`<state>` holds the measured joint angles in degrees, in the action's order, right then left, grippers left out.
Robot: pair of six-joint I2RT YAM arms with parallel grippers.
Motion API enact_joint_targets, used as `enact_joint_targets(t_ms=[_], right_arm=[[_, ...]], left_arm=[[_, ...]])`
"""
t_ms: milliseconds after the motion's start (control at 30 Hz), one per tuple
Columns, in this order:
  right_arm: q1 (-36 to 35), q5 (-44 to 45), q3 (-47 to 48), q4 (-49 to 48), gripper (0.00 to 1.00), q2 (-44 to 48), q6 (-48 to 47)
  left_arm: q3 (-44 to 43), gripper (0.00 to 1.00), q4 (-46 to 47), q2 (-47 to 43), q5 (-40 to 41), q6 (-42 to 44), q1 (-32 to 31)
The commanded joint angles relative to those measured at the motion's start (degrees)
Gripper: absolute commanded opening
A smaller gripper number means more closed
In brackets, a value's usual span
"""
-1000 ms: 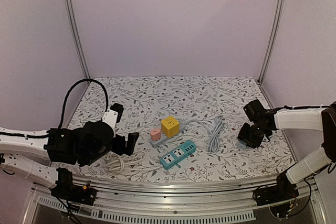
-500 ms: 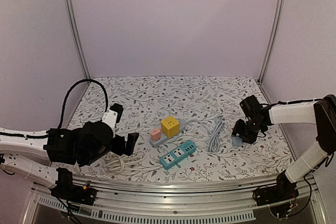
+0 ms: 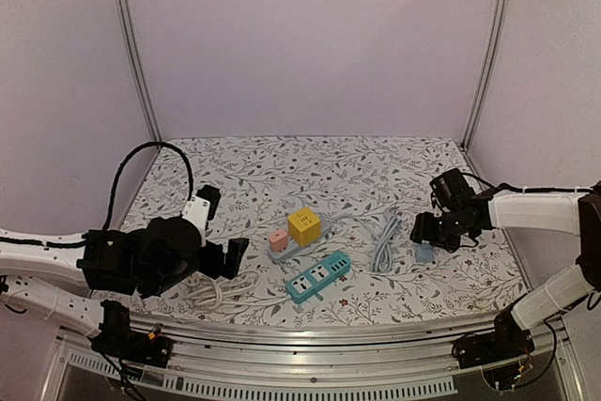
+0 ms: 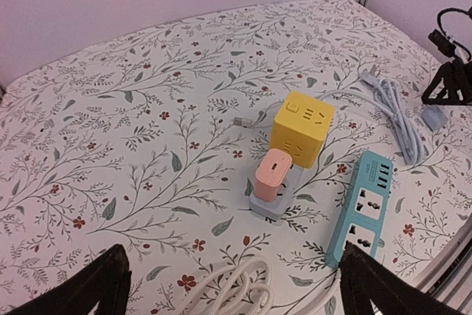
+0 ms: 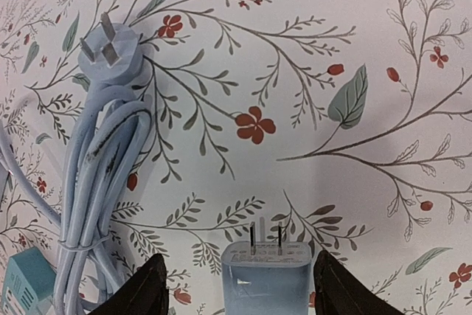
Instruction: Insert the plug
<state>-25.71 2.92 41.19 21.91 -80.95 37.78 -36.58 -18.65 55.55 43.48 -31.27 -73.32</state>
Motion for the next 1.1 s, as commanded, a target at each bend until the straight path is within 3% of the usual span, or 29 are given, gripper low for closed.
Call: enact_joint_targets(t_ms=[0, 700, 867, 1067], right_arm=[[-1.5, 7.2, 2.7, 3.6, 0.66, -4.3, 0.0], [-2.2, 4.1, 2.9, 1.9, 0.30, -8.7, -0.2], [-2.2, -3.2, 1.1, -2.1, 0.27, 0.0, 1.2], [-2.2, -11.3, -2.1, -11.3, 0.26, 13.8, 9.7]], left_arm=[[0.9, 0.99, 1.1, -1.1, -0.8, 0.6, -0.1], [1.2, 0.98, 1.5, -1.2, -1.1, 0.8, -0.1], [1.3, 0.98, 2.9, -1.0, -2.5, 1.8, -0.1], [1.4, 0.99, 9.7, -1.4, -8.1, 4.3, 0.0]])
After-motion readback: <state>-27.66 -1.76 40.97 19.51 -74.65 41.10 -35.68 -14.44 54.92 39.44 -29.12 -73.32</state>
